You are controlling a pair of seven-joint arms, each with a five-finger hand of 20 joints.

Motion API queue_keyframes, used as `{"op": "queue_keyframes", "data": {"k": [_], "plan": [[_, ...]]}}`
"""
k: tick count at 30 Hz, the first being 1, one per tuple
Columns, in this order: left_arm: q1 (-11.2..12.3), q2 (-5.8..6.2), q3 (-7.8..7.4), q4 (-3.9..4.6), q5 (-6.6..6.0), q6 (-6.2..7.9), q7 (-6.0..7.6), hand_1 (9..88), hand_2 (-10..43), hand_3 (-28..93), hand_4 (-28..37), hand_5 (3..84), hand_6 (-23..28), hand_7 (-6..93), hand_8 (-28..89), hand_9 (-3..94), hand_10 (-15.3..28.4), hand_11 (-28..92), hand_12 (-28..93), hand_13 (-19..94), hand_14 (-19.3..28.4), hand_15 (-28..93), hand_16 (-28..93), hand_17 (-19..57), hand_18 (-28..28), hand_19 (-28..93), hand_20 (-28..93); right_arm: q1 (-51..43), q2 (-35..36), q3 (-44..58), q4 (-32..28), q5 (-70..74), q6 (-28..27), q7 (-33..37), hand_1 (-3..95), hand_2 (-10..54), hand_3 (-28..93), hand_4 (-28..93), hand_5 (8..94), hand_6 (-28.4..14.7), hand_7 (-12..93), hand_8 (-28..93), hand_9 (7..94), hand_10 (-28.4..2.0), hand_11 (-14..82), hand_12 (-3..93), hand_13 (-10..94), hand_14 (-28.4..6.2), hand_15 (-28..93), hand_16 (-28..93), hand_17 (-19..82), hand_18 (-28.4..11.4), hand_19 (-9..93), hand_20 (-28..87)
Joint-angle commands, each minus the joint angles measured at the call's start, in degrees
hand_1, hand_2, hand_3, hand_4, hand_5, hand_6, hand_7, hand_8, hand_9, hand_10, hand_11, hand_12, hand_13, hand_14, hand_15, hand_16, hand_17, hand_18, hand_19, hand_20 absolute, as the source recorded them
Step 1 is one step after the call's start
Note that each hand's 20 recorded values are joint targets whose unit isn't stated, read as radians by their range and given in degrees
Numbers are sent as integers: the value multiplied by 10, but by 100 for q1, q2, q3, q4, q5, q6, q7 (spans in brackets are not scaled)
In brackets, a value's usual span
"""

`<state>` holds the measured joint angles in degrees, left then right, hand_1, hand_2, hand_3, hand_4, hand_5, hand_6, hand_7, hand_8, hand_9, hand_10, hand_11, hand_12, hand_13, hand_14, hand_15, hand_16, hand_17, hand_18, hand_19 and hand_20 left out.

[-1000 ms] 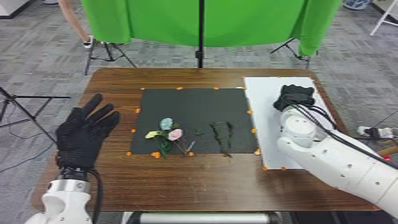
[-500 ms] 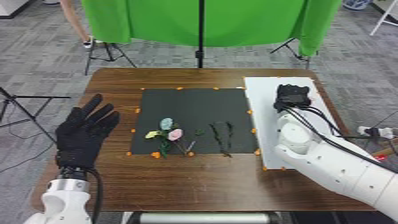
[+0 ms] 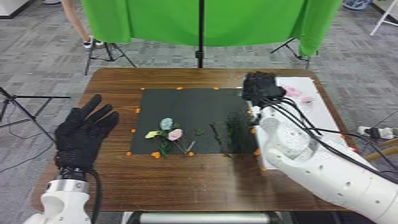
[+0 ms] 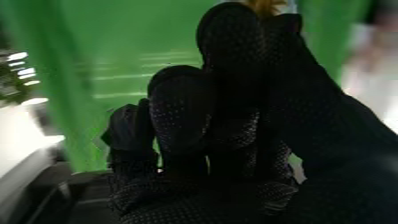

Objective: Arrange flowers

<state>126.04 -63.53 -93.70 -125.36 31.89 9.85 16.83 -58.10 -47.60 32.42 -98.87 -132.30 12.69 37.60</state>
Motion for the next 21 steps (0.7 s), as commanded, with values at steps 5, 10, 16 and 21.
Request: {"op": "queue_keyframes", "data": {"k": [5, 10, 16, 21], "plan": [[11, -53, -5, 21, 26, -43, -109, 218, 94, 772, -283, 391, 103, 130, -93, 360, 209, 259, 115, 263, 283, 544, -84, -81, 284, 590, 102, -603, -1157, -241, -206, -460, -798, -710, 520, -95, 690, -283, 881, 42, 163, 20, 903, -65, 323, 307, 698, -85, 775, 187, 255, -221, 930, 535], [35, -54, -17, 2, 61, -2, -162, 218, 94, 773, -283, 391, 103, 130, -93, 360, 210, 258, 115, 263, 283, 543, -84, -81, 284, 591, 101, -595, -1261, -306, -161, -434, -816, -702, 519, -95, 683, -283, 870, 44, 157, 12, 890, -64, 339, 304, 692, -87, 778, 185, 252, -220, 929, 536], [15, -108, -49, 10, 82, -27, -253, 219, 94, 773, -283, 391, 104, 129, -93, 360, 210, 259, 114, 263, 282, 544, -84, -81, 284, 591, 100, -751, -1383, -188, -196, -654, -1079, -906, 507, -95, 682, -283, 845, 44, 150, 2, 874, -68, 362, 292, 684, -89, 783, 182, 246, -221, 927, 539], [6, -133, -58, 6, 103, -41, -313, 219, 94, 774, -283, 392, 104, 130, -93, 361, 210, 260, 115, 263, 283, 545, -84, -81, 284, 592, 99, -895, -1427, -82, -243, -716, -1409, -964, 485, -95, 687, -283, 802, 42, 146, -11, 849, -75, 384, 279, 673, -94, 787, 179, 236, -222, 921, 548]]}}
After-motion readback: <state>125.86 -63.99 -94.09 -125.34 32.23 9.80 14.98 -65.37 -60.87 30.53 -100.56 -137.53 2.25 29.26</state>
